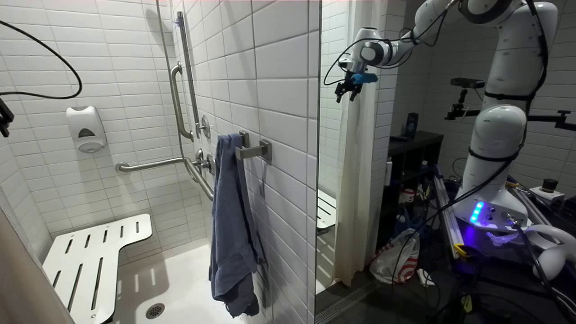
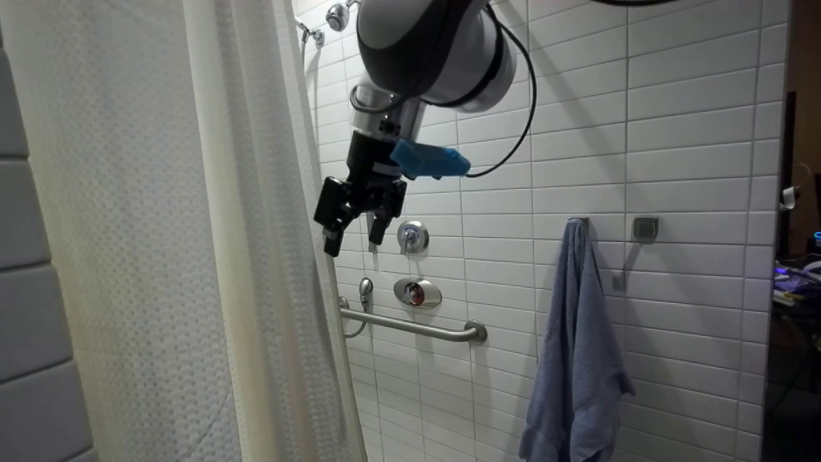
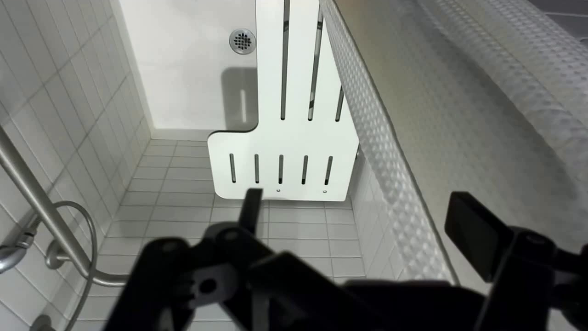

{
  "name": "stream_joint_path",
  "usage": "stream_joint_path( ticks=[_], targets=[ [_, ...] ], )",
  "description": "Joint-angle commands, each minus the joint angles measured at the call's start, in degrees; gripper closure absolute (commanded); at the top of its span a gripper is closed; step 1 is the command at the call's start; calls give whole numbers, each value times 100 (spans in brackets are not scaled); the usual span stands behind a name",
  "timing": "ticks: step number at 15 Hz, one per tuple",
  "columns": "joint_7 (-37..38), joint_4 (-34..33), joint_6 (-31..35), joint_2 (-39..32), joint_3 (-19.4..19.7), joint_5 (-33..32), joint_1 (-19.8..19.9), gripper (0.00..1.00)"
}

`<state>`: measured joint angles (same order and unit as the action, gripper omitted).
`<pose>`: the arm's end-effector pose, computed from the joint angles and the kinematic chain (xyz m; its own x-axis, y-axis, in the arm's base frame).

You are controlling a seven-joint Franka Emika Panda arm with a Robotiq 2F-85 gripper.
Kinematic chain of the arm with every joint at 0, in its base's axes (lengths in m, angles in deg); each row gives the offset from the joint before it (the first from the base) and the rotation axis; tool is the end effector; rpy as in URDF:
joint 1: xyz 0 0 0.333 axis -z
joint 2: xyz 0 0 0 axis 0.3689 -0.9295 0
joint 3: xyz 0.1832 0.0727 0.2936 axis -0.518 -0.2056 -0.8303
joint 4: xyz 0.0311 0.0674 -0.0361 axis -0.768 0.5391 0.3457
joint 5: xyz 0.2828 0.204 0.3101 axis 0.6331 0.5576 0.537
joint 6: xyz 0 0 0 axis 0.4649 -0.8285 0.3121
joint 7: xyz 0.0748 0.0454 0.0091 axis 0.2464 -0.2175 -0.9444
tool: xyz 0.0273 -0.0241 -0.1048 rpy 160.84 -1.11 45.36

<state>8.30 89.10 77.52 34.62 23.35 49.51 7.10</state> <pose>0.5675 0.3225 0.4964 0.7604 0.5093 0.4030 0.5590 -0.8291 -0.0071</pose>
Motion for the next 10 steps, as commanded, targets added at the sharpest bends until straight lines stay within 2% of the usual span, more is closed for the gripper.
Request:
stream_joint_path(
  ticks=[1,10],
  targets=[
    [-571,-532,-4,-389,-36,110,-58,0],
    [-1498,-1446,-128,-1220,-174,441,6,0]
  ],
)
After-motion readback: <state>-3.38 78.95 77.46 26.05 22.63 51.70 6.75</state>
